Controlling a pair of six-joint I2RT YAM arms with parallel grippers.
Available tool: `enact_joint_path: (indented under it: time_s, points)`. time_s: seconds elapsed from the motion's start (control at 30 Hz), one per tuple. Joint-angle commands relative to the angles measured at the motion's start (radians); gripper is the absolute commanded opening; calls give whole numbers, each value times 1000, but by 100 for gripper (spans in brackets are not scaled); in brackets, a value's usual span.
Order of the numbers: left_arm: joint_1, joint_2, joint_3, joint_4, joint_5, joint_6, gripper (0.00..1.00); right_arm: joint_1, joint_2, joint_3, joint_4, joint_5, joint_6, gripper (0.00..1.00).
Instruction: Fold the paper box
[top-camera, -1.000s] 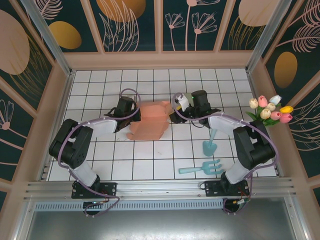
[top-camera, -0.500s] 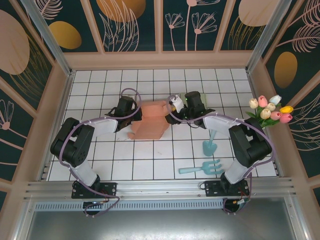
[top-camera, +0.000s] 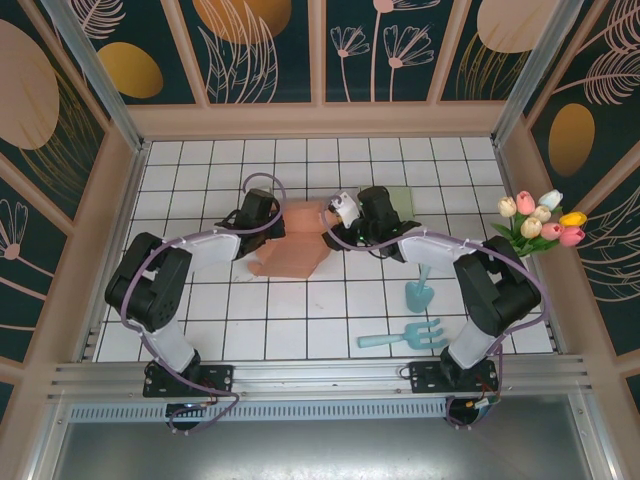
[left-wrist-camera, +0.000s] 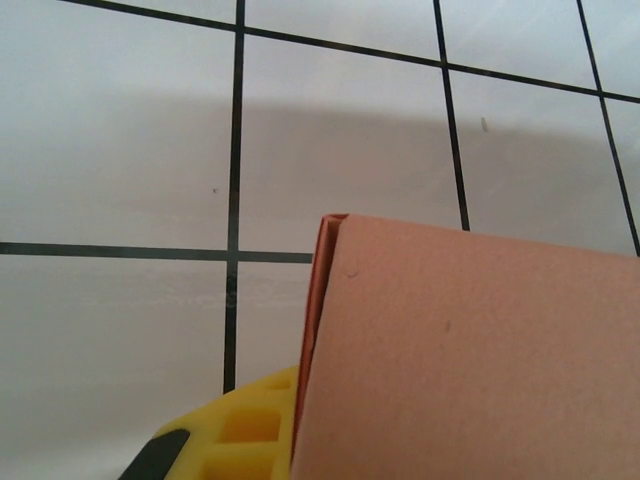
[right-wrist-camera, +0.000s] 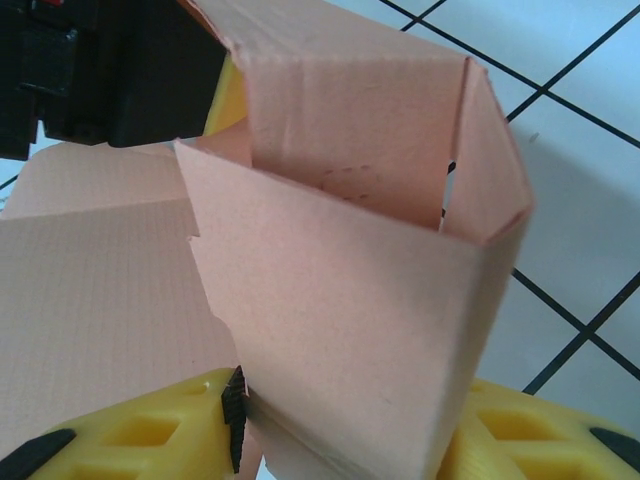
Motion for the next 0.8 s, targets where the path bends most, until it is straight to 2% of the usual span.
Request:
enact_joint_path:
  time_s: [0.0, 0.4, 0.57, 0.7, 0.77]
  points:
    - [-14, 42, 38, -71, -79, -24, 0, 37, -29, 18, 40, -122, 6, 49]
    - [-19, 56, 42, -70, -112, -21, 0, 10, -69, -17, 95, -293, 68, 51]
    - [-24, 37, 28, -61, -114, -15, 0, -21, -61, -29, 134, -258, 126, 51]
    - [-28, 38, 27, -63, -131, -22, 0, -5, -71, -32, 137, -147, 123, 49]
    - [-29, 42, 30, -60, -134, -29, 0, 3, -70, -44, 164, -151, 130, 49]
